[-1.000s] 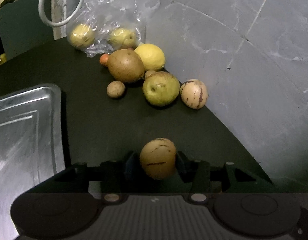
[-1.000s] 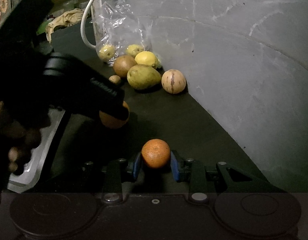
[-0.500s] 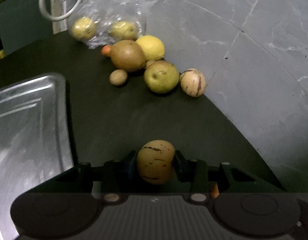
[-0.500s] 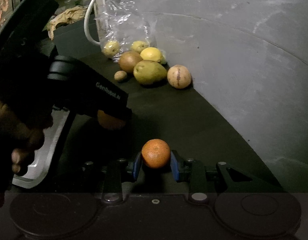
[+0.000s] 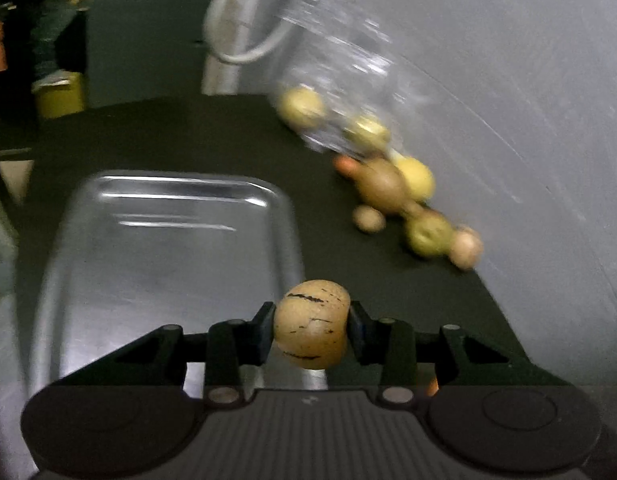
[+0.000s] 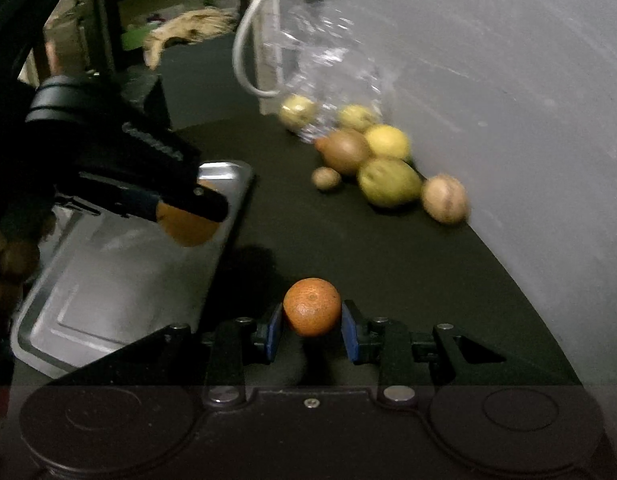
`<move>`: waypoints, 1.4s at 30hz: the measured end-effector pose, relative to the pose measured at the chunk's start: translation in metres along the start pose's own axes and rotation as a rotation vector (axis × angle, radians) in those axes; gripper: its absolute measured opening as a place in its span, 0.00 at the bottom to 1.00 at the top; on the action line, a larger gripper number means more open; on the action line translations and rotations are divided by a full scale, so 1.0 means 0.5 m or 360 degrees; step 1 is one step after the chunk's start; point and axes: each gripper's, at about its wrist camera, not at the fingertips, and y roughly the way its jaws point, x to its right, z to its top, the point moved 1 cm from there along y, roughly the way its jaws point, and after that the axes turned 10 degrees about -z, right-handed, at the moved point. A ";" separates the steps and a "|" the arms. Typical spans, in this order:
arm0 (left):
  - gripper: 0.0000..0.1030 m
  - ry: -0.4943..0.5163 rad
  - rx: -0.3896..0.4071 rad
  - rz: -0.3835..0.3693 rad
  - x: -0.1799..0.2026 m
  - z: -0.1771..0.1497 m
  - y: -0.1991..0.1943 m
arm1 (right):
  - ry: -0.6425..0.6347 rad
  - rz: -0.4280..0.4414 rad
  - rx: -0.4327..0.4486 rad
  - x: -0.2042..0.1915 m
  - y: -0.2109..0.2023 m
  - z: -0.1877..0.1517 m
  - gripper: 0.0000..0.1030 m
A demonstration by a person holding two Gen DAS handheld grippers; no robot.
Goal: Organize fruits
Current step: 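Carry the melon in the left tool while the right tool carries the tangerine over the tray, then open the left tool to drop the melon while the right tool releases the tangerine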
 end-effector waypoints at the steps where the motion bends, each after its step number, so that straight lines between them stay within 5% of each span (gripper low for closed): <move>1: 0.40 -0.0021 0.0017 0.0022 -0.017 0.005 -0.010 | -0.0007 0.0015 0.0007 -0.006 0.002 0.007 0.32; 15: 0.40 -0.0292 0.0173 0.0209 -0.239 0.068 -0.020 | -0.0193 0.0237 0.0075 -0.186 0.134 0.145 0.32; 26: 0.40 -0.0327 0.0181 0.0191 -0.269 0.098 0.027 | -0.0220 0.0198 0.0013 -0.249 0.224 0.176 0.32; 42: 0.41 -0.0416 0.0146 0.0200 -0.269 0.083 0.038 | -0.0186 0.0179 -0.0058 -0.254 0.239 0.163 0.33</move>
